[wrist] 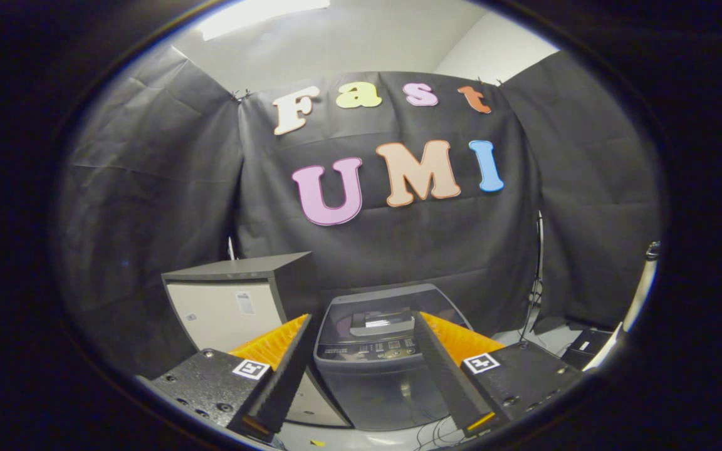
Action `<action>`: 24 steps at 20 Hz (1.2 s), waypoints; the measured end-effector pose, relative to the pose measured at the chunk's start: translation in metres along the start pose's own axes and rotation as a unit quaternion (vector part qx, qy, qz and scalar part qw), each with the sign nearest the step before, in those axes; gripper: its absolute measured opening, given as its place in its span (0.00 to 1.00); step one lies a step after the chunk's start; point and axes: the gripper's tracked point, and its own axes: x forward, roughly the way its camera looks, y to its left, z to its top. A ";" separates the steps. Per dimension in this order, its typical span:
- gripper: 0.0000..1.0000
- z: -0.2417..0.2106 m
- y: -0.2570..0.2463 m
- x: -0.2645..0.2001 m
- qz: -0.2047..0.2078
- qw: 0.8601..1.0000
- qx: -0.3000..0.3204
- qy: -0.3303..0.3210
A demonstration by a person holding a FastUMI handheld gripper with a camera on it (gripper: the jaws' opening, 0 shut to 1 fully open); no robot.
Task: Put the clothes into the washing machine and then close the washing machine lid.
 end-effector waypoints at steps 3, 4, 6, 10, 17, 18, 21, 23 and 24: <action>0.96 0.006 0.005 -0.001 -0.005 1.000 0.001 -0.014; 0.96 0.007 0.004 -0.001 -0.006 1.000 0.001 -0.016; 0.96 0.007 0.006 -0.002 -0.009 1.000 0.000 -0.018; 0.96 0.012 0.003 -0.006 -0.017 0.999 0.007 -0.029; 0.96 0.012 -0.007 -0.004 -0.017 0.999 0.011 -0.028; 0.96 0.012 -0.005 -0.005 -0.015 0.999 0.012 -0.030; 0.96 0.015 -0.004 -0.006 -0.011 0.999 0.010 -0.033; 0.96 0.013 -0.003 -0.008 -0.009 0.999 0.007 -0.030; 0.96 0.012 -0.003 -0.009 -0.009 1.000 0.004 -0.029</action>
